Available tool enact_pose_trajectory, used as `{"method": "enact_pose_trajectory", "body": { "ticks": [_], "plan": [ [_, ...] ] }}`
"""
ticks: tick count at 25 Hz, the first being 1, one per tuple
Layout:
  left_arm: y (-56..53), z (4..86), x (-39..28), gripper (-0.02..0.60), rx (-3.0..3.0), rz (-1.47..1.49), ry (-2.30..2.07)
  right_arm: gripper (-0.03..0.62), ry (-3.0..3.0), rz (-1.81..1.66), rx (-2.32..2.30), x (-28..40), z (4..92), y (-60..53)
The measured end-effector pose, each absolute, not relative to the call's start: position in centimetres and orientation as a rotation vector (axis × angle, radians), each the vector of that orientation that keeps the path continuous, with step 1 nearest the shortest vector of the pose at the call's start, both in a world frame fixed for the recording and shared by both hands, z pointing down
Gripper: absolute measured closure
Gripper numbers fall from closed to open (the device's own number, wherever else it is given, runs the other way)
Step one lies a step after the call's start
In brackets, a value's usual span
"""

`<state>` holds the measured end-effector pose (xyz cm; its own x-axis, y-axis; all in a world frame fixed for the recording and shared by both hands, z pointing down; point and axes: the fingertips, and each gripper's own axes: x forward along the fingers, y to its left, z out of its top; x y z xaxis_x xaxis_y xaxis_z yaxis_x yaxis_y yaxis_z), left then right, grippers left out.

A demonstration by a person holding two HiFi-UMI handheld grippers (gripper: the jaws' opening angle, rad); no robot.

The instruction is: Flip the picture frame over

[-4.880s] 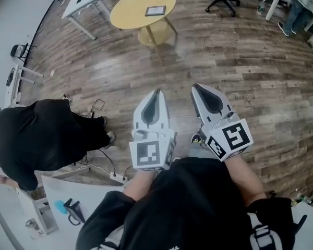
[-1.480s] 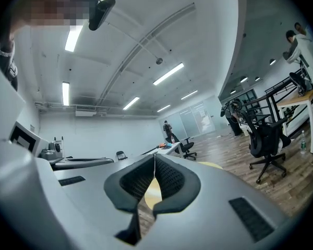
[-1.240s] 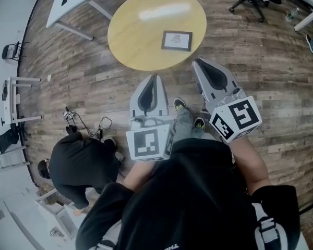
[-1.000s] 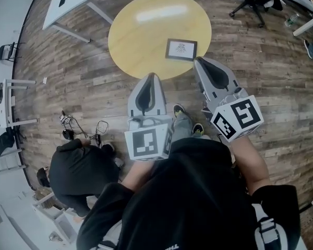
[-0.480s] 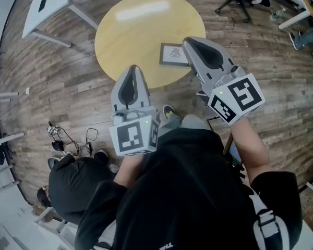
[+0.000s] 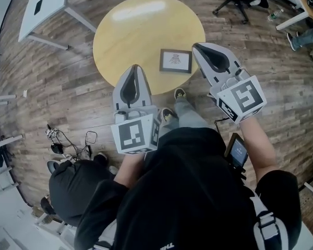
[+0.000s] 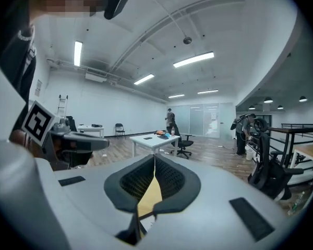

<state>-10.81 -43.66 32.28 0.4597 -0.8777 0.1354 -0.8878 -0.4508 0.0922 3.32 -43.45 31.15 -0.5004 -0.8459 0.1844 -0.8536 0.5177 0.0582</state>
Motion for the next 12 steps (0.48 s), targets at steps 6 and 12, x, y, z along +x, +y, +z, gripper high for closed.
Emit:
{"method": "enact_pose_trajectory", "body": {
  "ticks": [6,12],
  "plan": [
    [-46.8,32.9,-9.9,0.560,2.498,0.158,-1.601,0.576,-2.445,0.010,1.150,4.6,38.8,-45.3],
    [-49.6,35.4,-8.5,0.560,2.499,0.240,-1.603,0.574,-2.215,-0.003,0.756,6.8,53.7,-45.8]
  ]
}}
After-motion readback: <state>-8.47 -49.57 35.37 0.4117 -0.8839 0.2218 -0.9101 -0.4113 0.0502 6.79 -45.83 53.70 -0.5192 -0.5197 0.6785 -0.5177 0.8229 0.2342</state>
